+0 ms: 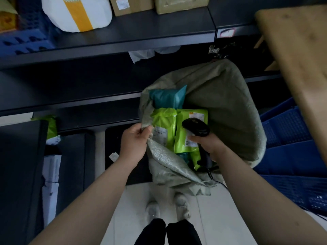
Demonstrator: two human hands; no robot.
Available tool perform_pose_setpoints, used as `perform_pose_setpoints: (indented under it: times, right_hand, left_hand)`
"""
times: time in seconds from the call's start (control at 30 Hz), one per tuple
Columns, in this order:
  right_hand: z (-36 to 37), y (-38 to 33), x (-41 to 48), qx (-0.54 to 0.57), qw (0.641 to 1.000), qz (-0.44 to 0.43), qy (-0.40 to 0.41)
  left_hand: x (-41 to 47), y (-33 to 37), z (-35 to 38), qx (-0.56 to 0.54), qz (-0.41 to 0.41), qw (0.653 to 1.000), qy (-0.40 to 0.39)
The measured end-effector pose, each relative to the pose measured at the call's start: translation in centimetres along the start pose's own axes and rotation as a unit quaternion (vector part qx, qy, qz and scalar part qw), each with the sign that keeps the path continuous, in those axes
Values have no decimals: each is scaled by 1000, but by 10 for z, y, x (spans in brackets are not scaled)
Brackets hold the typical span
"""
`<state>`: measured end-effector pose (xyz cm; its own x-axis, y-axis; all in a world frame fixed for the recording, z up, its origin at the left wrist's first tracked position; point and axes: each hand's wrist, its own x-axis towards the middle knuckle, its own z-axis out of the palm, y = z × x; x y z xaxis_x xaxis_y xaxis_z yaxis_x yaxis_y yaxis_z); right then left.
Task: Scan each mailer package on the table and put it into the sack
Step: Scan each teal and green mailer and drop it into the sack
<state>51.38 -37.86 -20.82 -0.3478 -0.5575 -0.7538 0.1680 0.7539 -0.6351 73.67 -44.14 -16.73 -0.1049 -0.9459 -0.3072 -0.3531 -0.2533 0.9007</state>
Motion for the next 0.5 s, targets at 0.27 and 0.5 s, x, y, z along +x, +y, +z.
perform_pose_setpoints:
  times: [0.27, 0.5]
  right_hand:
    - [-5, 0, -37, 3, 999, -34, 38]
    - [-39, -4, -135, 34, 998, -38, 38]
  left_hand:
    - [11, -15, -1, 211, -19, 975, -70]
    - [-19, 26, -6, 295, -21, 942, -159]
